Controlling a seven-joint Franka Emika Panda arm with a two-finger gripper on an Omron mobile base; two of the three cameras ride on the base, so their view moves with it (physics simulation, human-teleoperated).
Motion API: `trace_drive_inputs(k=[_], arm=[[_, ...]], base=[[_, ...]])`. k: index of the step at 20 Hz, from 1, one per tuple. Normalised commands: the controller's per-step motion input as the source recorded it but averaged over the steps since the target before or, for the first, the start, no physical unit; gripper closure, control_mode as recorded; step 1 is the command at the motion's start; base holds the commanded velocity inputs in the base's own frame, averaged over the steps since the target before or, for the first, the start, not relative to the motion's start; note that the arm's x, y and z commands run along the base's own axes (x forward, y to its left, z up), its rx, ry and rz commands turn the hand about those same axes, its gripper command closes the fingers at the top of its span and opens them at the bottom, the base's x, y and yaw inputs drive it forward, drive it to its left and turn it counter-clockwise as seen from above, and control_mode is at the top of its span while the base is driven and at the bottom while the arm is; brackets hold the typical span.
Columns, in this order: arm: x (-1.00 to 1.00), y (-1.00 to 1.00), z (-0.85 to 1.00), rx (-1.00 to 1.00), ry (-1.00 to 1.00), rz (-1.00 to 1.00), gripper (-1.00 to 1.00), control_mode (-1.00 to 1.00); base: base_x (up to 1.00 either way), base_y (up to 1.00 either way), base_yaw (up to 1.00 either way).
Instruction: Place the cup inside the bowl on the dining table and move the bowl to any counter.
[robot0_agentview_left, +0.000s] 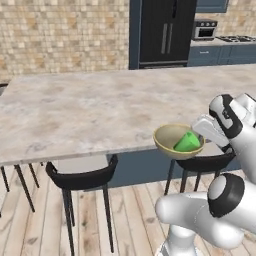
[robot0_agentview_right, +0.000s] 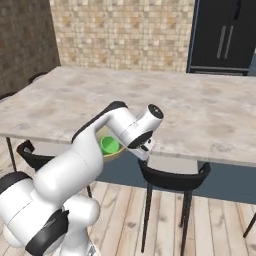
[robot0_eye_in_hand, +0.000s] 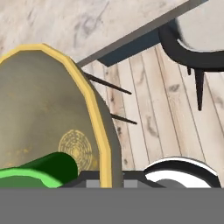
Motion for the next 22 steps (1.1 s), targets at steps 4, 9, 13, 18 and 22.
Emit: trace_drive_inputs(k=[4,9,13,18,22], arm=[[0.0,0.0,0.0,0.0,0.0,0.0,1.0,1.0],[0.0,0.0,0.0,0.0,0.0,0.0,1.0,1.0],[0.0,0.0,0.0,0.0,0.0,0.0,1.0,1.0],[0.0,0.0,0.0,0.0,0.0,0.0,1.0,1.0],[0.0,0.0,0.0,0.0,0.0,0.0,1.0,1.0]], base=[[0.23,-0.69,-0.01],[0.47,-0.99,0.0],[0.36,-0.98,0.0],[0.26,-0.94,0.0],[0.2,-0.96,0.0]])
